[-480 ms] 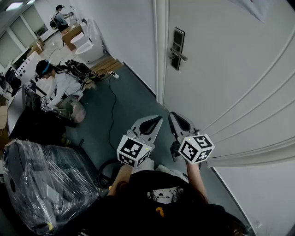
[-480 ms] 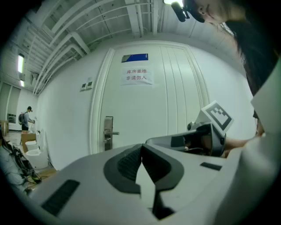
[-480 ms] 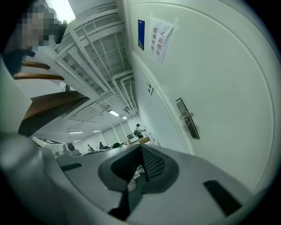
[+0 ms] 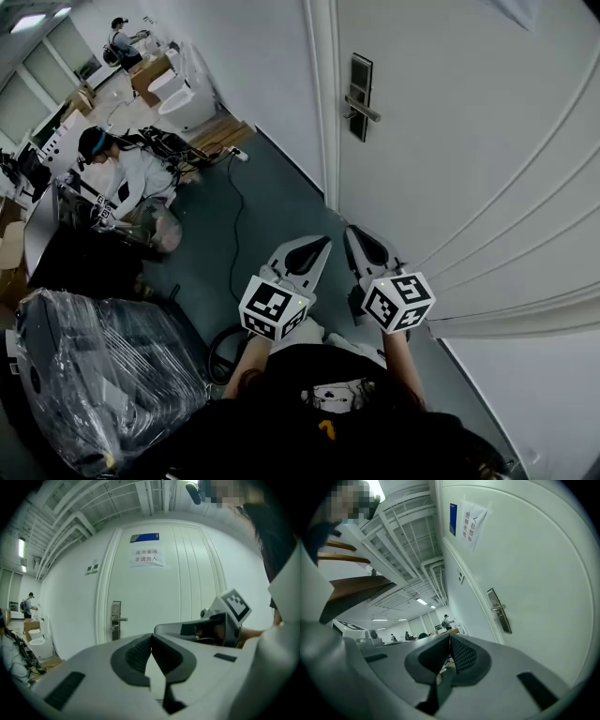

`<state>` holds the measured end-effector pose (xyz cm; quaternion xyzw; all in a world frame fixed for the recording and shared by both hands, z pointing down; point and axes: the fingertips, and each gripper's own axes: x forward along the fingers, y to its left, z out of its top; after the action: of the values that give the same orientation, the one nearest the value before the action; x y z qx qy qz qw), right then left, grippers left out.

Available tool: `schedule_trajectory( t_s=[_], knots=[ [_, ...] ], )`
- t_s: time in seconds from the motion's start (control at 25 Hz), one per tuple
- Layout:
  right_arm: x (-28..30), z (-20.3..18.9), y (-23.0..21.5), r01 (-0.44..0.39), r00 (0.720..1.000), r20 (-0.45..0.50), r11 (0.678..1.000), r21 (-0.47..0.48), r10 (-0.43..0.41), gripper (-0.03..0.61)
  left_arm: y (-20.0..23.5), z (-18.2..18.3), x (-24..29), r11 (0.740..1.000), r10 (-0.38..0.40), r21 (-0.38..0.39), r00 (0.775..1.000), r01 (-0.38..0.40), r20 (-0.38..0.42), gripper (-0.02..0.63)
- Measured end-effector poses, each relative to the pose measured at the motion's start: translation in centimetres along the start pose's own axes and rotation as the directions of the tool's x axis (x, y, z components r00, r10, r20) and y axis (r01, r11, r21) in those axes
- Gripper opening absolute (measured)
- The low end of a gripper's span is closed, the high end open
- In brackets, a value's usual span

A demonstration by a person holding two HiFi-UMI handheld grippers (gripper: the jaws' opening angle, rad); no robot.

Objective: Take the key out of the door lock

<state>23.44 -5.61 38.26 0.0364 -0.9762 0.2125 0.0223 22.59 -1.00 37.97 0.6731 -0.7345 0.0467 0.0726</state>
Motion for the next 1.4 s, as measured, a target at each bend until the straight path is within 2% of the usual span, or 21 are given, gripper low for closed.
schedule_trajectory(
  t_s=[0.32,0.64,1.0,1.4],
  knots=[
    [1.4,-0.3,-0.4,-0.018,1.000,0.002,1.000,-0.014,0.018,0.006,1.6,-0.4,1.1,1.000,0.003,-0.011,1.000,-0.003,-0.011,0.008],
    [4.2,-0.8,-0.8,0.028,1.000,0.011,1.000,0.000,-0.028,0.006,4.0,-0.9,1.5,0.998,-0.058,-0.023,0.998,0.058,-0.007,0.008],
    [13.0,-0.7,-1.7,0.112,0.993,0.029,0.993,0.020,-0.113,0.006,13.6,0.1,1.9,0.995,-0.100,0.006,0.995,0.100,0.010,0.008],
    [23.1,-2.2,-0.9,0.150,0.989,-0.007,0.988,0.037,-0.150,0.006,22.8,-0.3,2.1,0.987,-0.159,-0.028,0.986,0.160,0.044,0.008]
  ],
)
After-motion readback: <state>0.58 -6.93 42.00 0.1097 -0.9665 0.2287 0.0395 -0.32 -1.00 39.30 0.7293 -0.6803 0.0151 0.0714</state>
